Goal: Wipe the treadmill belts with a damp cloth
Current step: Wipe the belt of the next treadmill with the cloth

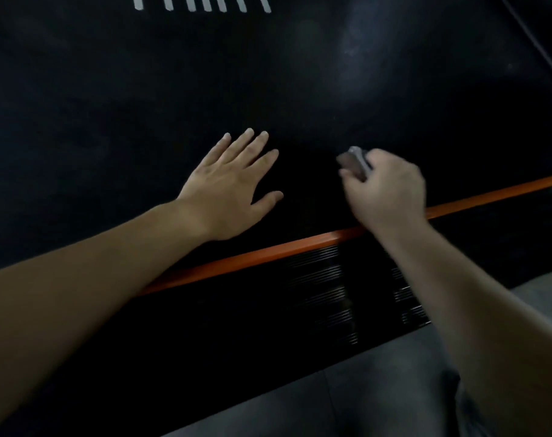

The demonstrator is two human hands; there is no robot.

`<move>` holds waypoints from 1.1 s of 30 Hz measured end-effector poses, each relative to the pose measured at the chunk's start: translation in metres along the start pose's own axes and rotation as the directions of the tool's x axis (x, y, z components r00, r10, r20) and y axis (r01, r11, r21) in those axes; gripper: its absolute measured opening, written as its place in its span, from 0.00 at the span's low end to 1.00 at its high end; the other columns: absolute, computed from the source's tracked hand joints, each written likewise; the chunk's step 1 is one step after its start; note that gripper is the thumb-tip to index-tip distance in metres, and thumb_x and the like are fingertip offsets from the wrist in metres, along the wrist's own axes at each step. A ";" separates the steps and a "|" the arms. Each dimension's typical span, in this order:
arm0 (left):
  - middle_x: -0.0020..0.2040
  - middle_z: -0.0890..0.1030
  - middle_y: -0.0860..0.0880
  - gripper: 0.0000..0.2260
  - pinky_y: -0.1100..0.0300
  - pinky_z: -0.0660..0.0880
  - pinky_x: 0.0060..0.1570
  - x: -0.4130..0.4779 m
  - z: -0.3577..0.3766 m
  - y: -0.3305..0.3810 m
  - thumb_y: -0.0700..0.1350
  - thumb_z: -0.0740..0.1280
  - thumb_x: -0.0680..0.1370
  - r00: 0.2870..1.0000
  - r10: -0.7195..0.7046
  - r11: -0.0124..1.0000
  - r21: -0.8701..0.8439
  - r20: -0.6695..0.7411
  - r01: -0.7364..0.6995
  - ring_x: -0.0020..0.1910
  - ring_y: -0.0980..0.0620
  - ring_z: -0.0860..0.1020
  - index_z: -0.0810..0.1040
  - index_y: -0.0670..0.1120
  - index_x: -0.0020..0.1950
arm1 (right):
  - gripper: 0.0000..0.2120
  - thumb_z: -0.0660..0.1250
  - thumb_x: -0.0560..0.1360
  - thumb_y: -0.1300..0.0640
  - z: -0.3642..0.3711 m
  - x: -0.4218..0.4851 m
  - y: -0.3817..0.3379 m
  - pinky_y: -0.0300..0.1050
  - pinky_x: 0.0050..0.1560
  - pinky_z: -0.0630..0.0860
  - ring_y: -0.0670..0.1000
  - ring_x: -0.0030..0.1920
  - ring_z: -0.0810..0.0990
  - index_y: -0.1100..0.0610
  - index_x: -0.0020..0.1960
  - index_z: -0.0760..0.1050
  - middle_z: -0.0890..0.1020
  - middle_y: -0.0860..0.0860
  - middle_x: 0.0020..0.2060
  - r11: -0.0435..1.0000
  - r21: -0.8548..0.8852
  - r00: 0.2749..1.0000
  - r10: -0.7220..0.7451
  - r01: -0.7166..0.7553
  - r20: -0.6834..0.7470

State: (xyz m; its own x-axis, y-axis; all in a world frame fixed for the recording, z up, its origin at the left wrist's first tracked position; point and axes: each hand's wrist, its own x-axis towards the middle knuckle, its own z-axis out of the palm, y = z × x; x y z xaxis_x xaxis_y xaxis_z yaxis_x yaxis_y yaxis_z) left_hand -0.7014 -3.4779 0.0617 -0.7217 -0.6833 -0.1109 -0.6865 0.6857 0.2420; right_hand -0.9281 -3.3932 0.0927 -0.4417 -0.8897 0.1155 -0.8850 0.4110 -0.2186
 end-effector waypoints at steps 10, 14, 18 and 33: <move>0.85 0.39 0.49 0.37 0.41 0.36 0.80 -0.056 -0.004 -0.054 0.71 0.44 0.79 0.982 -0.191 0.981 0.032 0.001 0.191 0.83 0.50 0.35 0.45 0.55 0.85 | 0.16 0.68 0.77 0.44 0.026 0.025 -0.049 0.48 0.47 0.71 0.60 0.53 0.81 0.57 0.53 0.79 0.82 0.57 0.51 0.995 -0.002 0.989 0.100 -0.101 -0.113; 0.85 0.39 0.49 0.37 0.39 0.36 0.79 -0.066 -0.001 -0.067 0.71 0.43 0.79 0.975 -0.221 0.974 0.047 -0.024 0.222 0.83 0.49 0.36 0.45 0.55 0.85 | 0.12 0.71 0.76 0.45 0.039 -0.023 -0.111 0.43 0.40 0.65 0.49 0.41 0.73 0.51 0.44 0.74 0.74 0.49 0.41 0.924 0.197 0.938 -0.343 0.327 0.055; 0.85 0.40 0.49 0.36 0.41 0.36 0.80 -0.078 -0.001 -0.078 0.69 0.42 0.80 0.981 -0.194 0.980 0.037 -0.026 0.195 0.83 0.49 0.36 0.46 0.54 0.85 | 0.17 0.68 0.73 0.41 0.021 0.010 -0.070 0.50 0.42 0.72 0.60 0.45 0.79 0.56 0.45 0.77 0.77 0.54 0.41 0.928 0.040 0.923 -0.373 0.370 0.098; 0.85 0.39 0.49 0.33 0.40 0.37 0.80 -0.079 0.005 -0.074 0.67 0.43 0.82 0.976 -0.214 0.972 0.090 -0.023 0.216 0.82 0.49 0.34 0.44 0.54 0.85 | 0.15 0.66 0.76 0.42 -0.010 -0.004 0.003 0.49 0.41 0.69 0.61 0.42 0.78 0.54 0.46 0.75 0.79 0.56 0.42 0.995 -0.050 0.992 -0.083 0.088 0.093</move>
State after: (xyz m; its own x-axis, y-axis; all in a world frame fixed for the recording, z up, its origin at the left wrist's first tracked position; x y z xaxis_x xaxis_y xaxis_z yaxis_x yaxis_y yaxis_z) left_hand -0.5936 -3.4732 0.0474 -0.5554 -0.8201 -0.1380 -0.8311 0.5420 0.1245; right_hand -0.9304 -3.3861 0.1014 -0.3513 -0.9353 0.0423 -0.9267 0.3408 -0.1585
